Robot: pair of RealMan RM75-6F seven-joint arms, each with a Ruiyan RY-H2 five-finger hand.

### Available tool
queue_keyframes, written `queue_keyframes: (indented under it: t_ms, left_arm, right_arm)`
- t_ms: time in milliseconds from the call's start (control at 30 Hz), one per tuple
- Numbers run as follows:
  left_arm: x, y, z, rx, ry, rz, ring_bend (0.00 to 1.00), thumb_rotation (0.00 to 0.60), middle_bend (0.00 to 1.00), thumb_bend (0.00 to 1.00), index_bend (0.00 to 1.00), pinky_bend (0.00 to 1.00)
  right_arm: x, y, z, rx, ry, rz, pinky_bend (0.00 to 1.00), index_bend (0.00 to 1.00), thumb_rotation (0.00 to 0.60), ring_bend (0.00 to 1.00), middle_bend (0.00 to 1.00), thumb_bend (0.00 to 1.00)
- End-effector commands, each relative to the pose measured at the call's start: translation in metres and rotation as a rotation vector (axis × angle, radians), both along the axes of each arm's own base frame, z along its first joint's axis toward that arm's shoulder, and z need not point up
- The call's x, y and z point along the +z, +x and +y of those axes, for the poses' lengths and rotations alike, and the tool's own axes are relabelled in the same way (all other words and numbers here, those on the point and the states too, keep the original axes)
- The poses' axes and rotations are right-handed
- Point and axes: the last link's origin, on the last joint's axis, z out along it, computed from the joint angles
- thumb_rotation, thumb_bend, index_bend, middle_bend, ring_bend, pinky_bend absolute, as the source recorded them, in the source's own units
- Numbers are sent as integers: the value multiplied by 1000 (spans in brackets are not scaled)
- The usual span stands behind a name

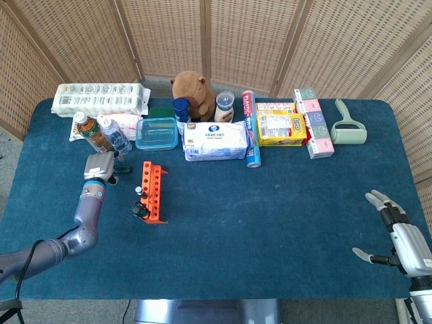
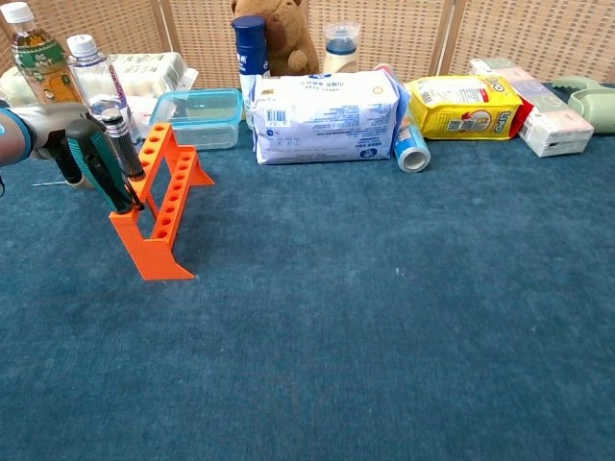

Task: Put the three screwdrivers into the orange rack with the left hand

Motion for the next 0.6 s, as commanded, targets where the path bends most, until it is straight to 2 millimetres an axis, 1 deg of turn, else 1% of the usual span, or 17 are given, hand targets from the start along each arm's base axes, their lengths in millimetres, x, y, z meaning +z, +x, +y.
queue_keyframes:
  t_ms: [33,167,600]
  left_arm:
    - [-1,0,1,0,4,0,1000,600,1000,293,348,1000]
    - [-6,1,1,5,7,-4,1000,600,1000,312,362,1000]
    - [-18,7,0,-6,16,33,1000,600,1000,326,407,1000]
  right_arm:
    - [0,0,0,1,1,-2,0,67,600,0,29,19]
    - [0,-1,-1,-3,4,-9,0,67,600,0,28,19]
    - [3,-2,0,1,2,-23,0,66,600,0,28,19]
